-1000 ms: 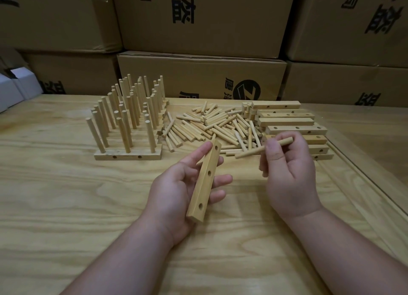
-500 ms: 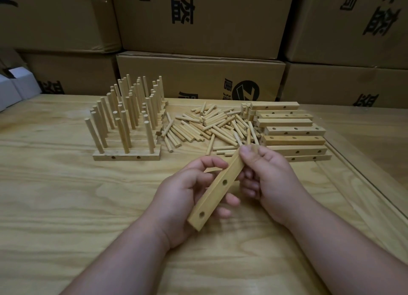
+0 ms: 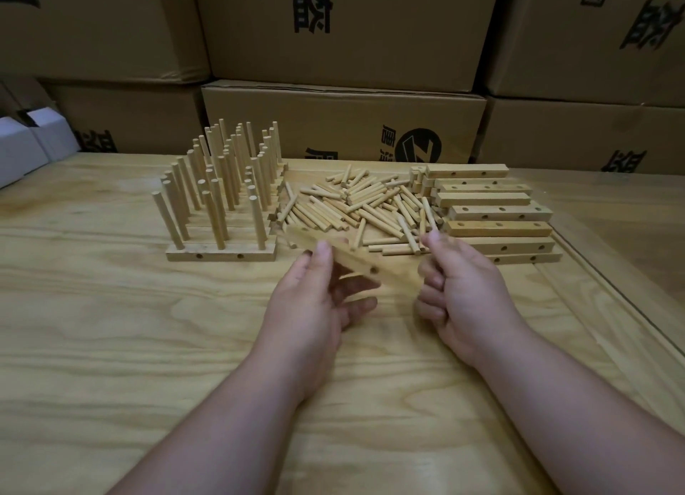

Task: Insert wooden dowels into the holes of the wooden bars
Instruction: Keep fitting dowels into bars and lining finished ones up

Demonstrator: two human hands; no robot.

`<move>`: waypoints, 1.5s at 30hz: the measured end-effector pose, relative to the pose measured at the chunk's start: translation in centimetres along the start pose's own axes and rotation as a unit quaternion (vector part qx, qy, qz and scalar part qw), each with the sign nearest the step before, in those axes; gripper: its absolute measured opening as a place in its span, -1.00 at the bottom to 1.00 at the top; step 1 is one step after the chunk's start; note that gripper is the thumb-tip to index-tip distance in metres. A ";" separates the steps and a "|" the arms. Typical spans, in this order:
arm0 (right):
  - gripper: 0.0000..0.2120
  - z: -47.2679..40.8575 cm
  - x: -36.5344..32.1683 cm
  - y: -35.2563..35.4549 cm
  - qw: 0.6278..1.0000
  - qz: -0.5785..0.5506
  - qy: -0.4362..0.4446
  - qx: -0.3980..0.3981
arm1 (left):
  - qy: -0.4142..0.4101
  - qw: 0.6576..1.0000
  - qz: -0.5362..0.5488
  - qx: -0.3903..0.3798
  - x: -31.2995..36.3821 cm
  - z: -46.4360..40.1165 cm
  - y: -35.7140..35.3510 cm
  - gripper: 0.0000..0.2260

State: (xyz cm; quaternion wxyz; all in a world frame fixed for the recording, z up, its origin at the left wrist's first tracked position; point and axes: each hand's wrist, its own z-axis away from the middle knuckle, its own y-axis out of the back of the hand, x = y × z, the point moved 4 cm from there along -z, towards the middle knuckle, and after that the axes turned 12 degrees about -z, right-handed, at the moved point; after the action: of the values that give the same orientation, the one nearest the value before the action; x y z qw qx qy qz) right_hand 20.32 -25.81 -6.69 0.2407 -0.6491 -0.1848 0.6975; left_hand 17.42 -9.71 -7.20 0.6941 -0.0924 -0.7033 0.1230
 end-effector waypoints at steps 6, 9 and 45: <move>-0.81 -0.1 -0.2 0.2 0.999 -0.010 0.017 -0.042 | 0.058 0.992 -0.104 -0.032 0.4 0.5 -0.1 -0.57; -0.76 -0.2 -0.2 0.1 0.998 -0.025 0.013 -0.057 | 0.073 0.992 -0.093 -0.042 0.6 0.3 -0.3 -0.55; -0.86 0.8 -2.2 0.0 0.899 0.339 0.265 -0.082 | 0.104 0.991 -0.045 -0.075 0.2 -1.0 -0.7 -0.75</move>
State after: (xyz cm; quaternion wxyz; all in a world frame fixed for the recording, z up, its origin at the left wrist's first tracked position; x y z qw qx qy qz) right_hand 19.59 -27.00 -4.80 -0.0248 -0.8510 0.0605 0.5212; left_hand 18.50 -10.31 -6.83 0.7595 -0.1244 -0.6379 0.0285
